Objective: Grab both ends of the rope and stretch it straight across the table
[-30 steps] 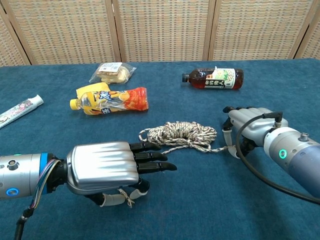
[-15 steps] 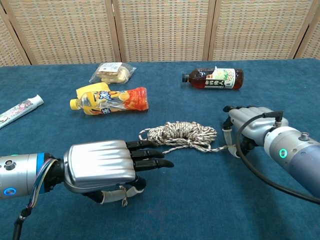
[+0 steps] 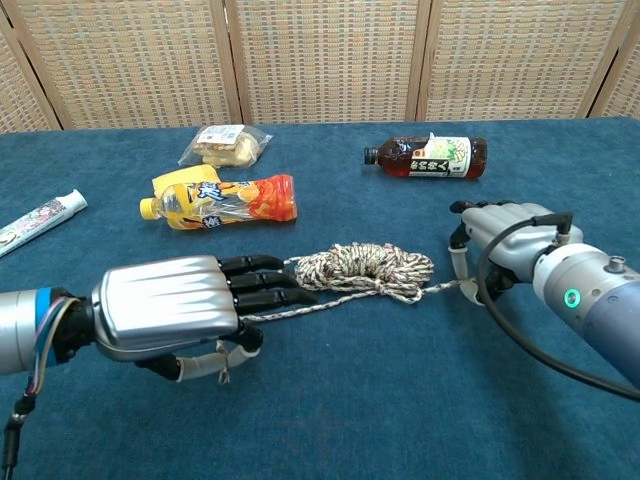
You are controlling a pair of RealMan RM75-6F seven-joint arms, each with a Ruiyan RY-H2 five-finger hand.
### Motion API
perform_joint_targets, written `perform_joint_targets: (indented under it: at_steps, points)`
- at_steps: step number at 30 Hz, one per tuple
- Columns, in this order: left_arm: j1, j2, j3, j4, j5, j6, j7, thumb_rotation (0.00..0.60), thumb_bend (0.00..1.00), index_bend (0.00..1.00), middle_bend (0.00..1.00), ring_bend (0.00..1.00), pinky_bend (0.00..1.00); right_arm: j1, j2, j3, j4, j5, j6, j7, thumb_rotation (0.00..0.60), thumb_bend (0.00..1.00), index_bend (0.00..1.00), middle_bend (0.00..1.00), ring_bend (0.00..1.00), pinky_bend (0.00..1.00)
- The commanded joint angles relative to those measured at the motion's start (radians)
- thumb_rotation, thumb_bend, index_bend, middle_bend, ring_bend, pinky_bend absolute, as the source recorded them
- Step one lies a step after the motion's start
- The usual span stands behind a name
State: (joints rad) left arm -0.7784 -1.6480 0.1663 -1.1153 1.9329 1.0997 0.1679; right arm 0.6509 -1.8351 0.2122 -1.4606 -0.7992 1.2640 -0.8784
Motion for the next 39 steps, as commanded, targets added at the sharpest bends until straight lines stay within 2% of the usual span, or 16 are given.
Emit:
perform_joint_targets:
  at_steps: [1, 6, 12, 24, 30, 39]
  points:
    - [0.036, 0.040, 0.007, 0.036, -0.017, 0.068, -0.047, 0.600, 0.50, 0.82, 0.00, 0.00, 0.00, -0.003, 0.011, 0.000, -0.004, -0.002, 0.005, -0.002, 0.600, 0.44, 0.73, 0.00, 0.00, 0.00]
    - [0.096, 0.109, 0.009, 0.128, -0.062, 0.149, -0.124, 0.600, 0.52, 0.83, 0.00, 0.00, 0.00, -0.005, 0.043, 0.008, -0.003, -0.005, 0.015, -0.009, 0.600, 0.44, 0.73, 0.00, 0.00, 0.00]
    - [0.145, 0.140, -0.008, 0.258, -0.131, 0.169, -0.195, 0.600, 0.52, 0.83, 0.00, 0.00, 0.00, 0.003, 0.078, 0.039, 0.030, 0.011, 0.022, -0.028, 0.600, 0.44, 0.74, 0.00, 0.00, 0.00]
    - [0.195, 0.083, -0.027, 0.539, -0.201, 0.152, -0.345, 0.600, 0.52, 0.83, 0.00, 0.00, 0.00, 0.004, 0.113, 0.069, 0.171, 0.068, -0.003, -0.040, 0.600, 0.44, 0.74, 0.00, 0.00, 0.00]
    - [0.209, 0.061, -0.015, 0.606, -0.195, 0.159, -0.366, 0.600, 0.52, 0.83, 0.00, 0.00, 0.00, -0.002, 0.110, 0.064, 0.209, 0.073, -0.021, -0.023, 0.600, 0.44, 0.74, 0.00, 0.00, 0.00]
    - [0.210, 0.039, -0.010, 0.632, -0.191, 0.164, -0.378, 0.600, 0.52, 0.83, 0.00, 0.00, 0.00, -0.006, 0.102, 0.059, 0.219, 0.065, -0.030, -0.004, 0.600, 0.44, 0.74, 0.00, 0.00, 0.00]
